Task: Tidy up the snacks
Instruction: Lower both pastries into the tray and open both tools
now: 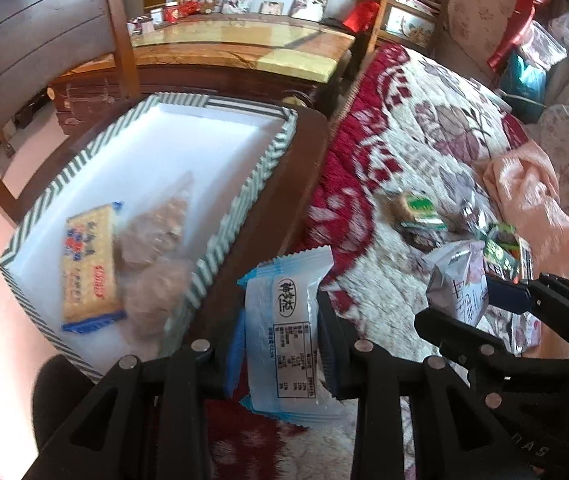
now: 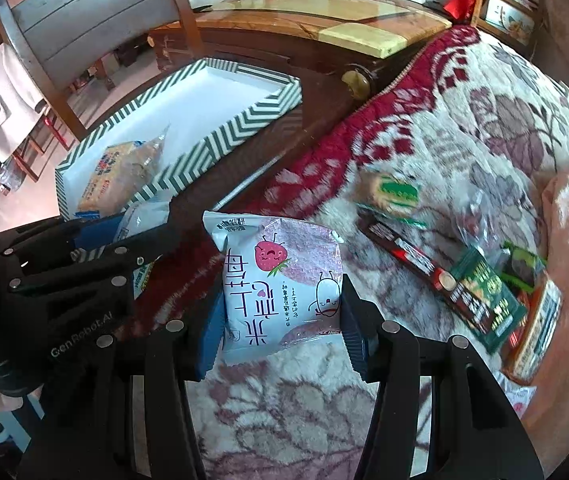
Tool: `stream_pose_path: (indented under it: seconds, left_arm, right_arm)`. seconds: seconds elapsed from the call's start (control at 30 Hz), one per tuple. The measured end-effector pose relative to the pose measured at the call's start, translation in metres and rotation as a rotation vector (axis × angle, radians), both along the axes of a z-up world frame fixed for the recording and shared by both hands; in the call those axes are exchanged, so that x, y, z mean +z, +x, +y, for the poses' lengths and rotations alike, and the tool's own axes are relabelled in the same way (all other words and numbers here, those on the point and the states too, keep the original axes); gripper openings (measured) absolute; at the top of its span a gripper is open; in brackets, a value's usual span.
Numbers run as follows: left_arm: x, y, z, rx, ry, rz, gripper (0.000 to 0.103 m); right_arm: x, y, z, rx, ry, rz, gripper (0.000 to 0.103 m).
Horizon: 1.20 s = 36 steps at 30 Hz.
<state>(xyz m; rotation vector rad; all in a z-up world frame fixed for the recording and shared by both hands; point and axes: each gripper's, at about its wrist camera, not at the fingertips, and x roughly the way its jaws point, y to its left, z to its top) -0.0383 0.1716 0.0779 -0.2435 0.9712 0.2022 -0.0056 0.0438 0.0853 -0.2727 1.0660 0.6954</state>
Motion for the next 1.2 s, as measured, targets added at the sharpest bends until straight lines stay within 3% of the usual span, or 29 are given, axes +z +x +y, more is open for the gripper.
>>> stream_pose_path:
  seconds: [0.3,0.77,1.2]
  left_arm:
    - [0.007,-0.001,0.043,0.097,0.007,-0.019,0.034]
    - [0.000,-0.004,0.112,0.255,-0.058,-0.026,0.034]
    - [-0.020,0.000,0.138,0.335,-0.074,-0.001,0.034]
  right_arm:
    - [0.007,0.005,0.042,0.074,0.002,-0.011,0.051]
    - [0.015,0.017,0.110,0.177,0.016,-0.023,0.051]
    - [0.000,0.040,0.177,0.266,0.004,0.001,0.051]
